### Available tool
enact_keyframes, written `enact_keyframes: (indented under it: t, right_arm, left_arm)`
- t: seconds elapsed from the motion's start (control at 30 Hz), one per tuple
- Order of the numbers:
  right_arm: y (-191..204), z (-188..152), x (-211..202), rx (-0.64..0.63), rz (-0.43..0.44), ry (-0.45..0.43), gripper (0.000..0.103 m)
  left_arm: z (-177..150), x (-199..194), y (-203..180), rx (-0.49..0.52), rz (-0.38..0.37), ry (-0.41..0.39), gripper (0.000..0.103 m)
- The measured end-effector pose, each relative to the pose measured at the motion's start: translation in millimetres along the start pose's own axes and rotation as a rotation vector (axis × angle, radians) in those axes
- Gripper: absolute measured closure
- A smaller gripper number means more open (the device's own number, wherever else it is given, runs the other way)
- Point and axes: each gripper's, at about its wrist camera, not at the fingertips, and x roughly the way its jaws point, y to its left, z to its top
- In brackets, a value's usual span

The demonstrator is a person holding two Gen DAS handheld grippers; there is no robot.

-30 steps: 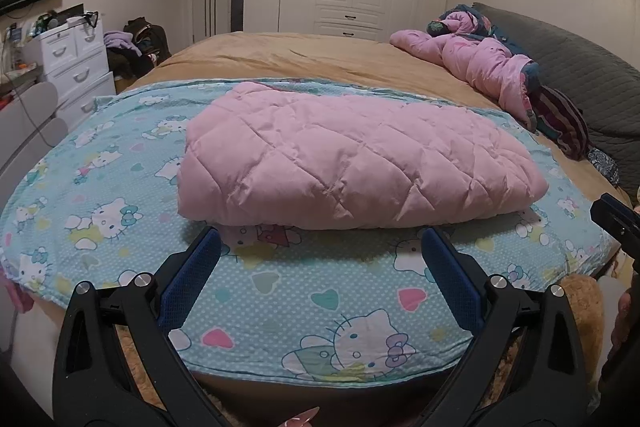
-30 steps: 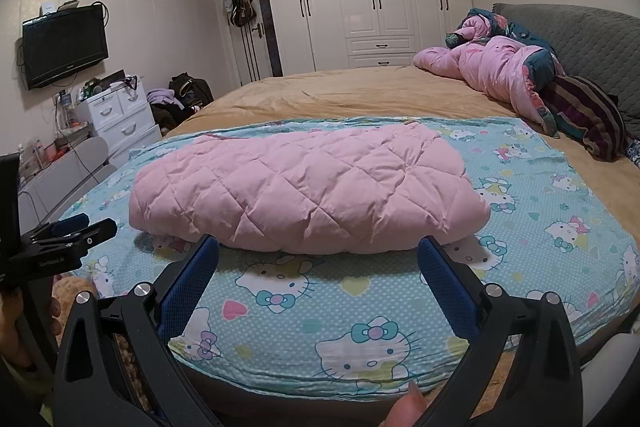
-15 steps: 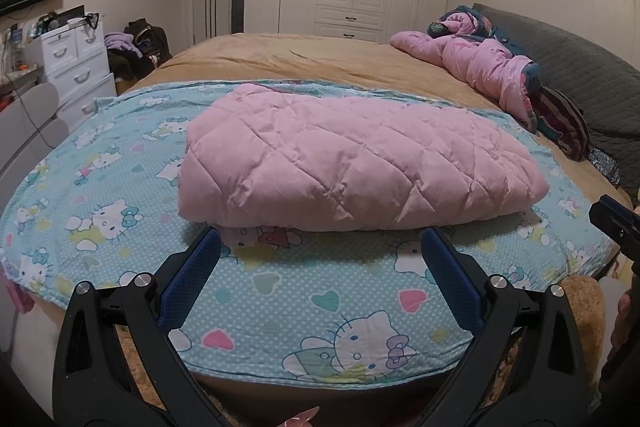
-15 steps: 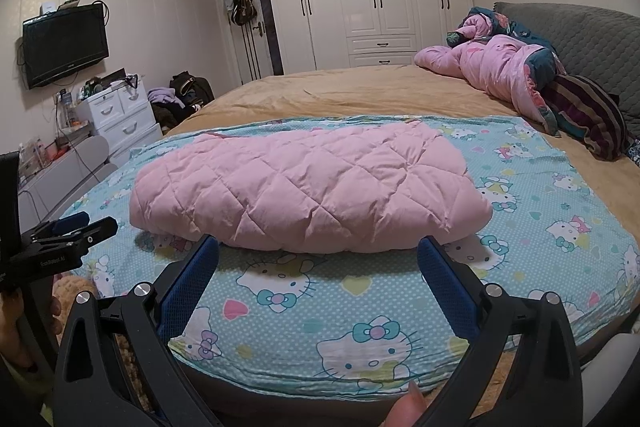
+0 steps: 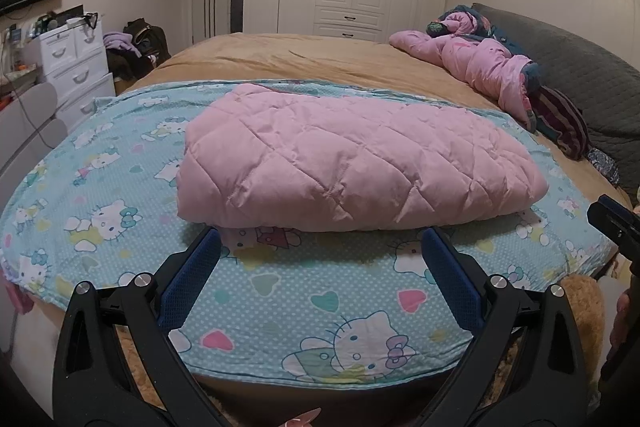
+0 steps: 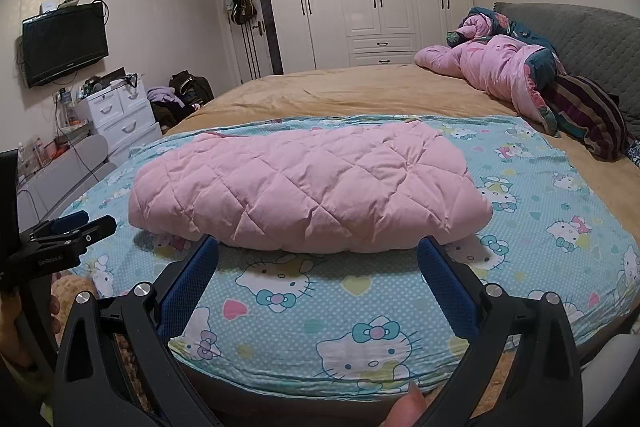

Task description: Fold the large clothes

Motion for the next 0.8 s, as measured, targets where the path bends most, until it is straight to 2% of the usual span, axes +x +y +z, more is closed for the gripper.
enact_keyframes:
  t: [0.43, 0.53, 0.7, 0.77, 0.8]
  right_arm:
    - [-1, -1, 1, 0.001, -0.003, 0.007, 0.004]
    - [-5, -2, 3, 0.003, -0.019, 0.013, 0.004]
    - [-25, -7, 2, 0.049, -0.086, 0.019, 0.004]
    - [-46, -11, 0, 0.099, -0.133, 0.021, 0.004]
    - [-67, -15, -3, 0.15, -0.183, 0.028, 0.004]
  left_arm:
    - [-1, 1, 1, -0.004, -0.013, 0.002, 0.009]
    - [-3, 6, 5, -0.016, 0.033, 0.029, 0.009]
    - [-6, 13, 25, -0.083, 0.015, 0.071, 0.009]
    - [-4, 19, 46, -0.12, 0.042, 0.084, 0.009]
    - [-3, 22, 56, -0.135, 0.056, 0.087, 0.009]
